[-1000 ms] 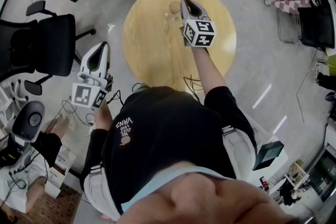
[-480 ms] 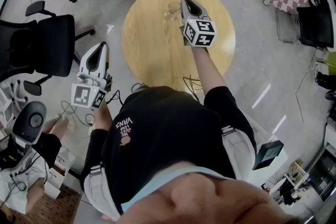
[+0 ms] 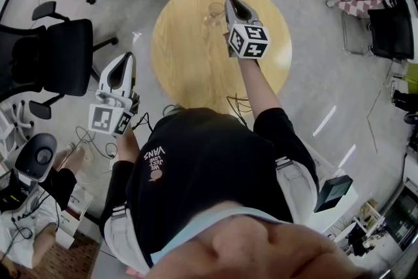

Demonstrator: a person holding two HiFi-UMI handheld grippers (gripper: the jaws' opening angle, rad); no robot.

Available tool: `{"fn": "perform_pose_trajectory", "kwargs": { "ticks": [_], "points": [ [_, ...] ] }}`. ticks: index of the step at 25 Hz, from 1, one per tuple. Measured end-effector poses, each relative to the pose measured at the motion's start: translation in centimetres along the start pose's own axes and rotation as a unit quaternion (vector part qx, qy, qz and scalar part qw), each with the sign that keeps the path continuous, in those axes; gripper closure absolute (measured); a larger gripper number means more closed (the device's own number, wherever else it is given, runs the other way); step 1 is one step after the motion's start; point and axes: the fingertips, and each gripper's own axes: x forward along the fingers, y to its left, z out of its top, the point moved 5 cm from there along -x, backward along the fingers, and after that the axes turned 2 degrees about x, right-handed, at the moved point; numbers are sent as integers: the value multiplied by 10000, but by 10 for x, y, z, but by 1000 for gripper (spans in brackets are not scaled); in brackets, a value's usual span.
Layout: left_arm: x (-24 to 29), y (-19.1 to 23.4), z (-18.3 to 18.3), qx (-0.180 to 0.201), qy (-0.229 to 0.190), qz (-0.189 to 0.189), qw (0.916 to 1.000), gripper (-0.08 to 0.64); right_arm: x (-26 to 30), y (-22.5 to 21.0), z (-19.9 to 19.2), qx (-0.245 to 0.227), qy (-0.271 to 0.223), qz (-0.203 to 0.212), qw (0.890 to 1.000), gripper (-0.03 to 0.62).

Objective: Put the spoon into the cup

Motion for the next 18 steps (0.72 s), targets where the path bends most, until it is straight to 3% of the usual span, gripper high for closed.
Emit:
{"fn": "perform_pose_trajectory", "kwargs": {
  "ticks": [18],
  "points": [
    [-4, -1, 2, -24, -38, 5, 10000, 563, -10, 3, 11, 65, -123, 45, 9999, 543]
  ]
}}
